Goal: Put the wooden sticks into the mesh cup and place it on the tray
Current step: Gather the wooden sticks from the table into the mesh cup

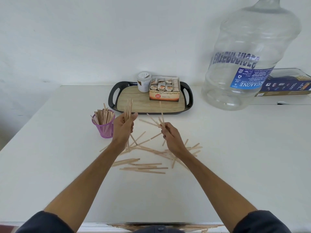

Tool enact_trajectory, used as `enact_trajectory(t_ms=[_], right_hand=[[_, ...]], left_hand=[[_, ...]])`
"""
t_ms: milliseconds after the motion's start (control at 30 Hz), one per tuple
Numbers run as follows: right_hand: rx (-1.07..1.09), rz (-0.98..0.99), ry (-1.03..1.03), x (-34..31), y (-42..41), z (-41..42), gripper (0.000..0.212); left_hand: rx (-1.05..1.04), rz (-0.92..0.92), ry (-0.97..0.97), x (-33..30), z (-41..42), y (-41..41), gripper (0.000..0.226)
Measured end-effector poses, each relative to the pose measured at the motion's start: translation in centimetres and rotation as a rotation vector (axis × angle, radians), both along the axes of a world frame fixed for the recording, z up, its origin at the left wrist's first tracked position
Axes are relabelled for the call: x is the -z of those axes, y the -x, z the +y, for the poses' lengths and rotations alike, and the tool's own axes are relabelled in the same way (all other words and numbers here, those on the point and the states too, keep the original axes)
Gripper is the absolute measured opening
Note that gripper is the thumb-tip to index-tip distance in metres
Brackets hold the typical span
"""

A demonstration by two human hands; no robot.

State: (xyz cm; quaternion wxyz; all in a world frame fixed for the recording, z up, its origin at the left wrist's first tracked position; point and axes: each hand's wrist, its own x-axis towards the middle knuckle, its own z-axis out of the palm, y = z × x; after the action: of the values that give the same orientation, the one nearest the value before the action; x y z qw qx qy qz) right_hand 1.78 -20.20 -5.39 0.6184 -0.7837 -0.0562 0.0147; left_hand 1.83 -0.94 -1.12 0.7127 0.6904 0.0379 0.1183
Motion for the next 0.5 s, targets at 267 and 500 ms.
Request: enact_trajectory(t_ms=[267, 500], right_hand=[[0.086, -0.004, -0.2, -2.3, -1.2, 0.3, 0.025], [0.203, -0.075, -0.22, -3.4, -2.1, 0.9, 0.048]], left_hand=[[-0.029, -0.006, 0.043, 0.1, -1.5, -0.3, 0.048], [0.018, 0.0, 0.016, 0.0, -2.3, -1.0, 0.055]])
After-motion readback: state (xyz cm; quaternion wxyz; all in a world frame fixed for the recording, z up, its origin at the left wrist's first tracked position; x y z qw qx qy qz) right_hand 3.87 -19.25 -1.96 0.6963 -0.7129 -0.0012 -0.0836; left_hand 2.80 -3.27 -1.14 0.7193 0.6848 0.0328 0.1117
